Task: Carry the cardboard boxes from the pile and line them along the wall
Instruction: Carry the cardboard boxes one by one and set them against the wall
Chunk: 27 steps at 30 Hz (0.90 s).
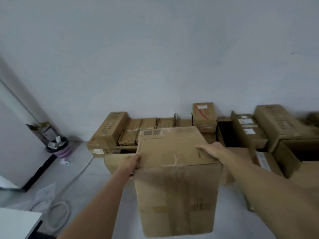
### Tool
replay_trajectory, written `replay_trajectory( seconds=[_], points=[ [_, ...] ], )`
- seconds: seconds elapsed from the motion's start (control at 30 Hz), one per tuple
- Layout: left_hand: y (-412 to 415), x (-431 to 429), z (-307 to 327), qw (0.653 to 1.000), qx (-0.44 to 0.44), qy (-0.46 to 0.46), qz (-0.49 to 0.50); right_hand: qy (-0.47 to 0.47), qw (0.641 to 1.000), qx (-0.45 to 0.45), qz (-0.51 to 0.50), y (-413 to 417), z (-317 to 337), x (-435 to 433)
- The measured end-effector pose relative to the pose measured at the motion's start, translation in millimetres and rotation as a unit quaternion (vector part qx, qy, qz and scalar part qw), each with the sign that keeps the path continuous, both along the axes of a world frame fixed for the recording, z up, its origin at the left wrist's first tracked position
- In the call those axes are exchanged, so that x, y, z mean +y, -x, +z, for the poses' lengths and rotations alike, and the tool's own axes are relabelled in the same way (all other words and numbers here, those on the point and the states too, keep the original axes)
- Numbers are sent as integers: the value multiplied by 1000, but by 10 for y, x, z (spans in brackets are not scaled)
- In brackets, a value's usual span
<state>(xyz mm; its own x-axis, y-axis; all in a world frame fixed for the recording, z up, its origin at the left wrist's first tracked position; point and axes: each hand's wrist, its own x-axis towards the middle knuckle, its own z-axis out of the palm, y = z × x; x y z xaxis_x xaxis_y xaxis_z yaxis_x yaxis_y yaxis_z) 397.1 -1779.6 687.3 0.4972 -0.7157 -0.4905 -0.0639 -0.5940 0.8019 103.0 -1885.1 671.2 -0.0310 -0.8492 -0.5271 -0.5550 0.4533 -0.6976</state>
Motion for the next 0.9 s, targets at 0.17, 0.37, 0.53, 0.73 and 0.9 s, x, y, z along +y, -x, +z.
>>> replay_trajectory(
  seconds=[0.17, 0.37, 0.53, 0.73, 0.9],
  points=[
    [210, -1365, -62, 999, 5, 19, -40, 11, 998, 0, -61, 283, -113, -1073],
    [739, -3108, -104, 996, 4, 34, -78, 35, 995, 1, -93, 914, 7, -2558],
    [1161, -4317, -89, 993, -2, 51, -110, 69, 991, 17, -113, 1371, 227, -3676],
    [1414, -5686, -64, 990, 1, 87, -116, 114, 984, 31, -131, 1631, 417, -4913],
    [1503, -6809, -77, 982, 11, 126, -143, 140, 977, 36, -157, 1773, 433, -5928]
  ],
)
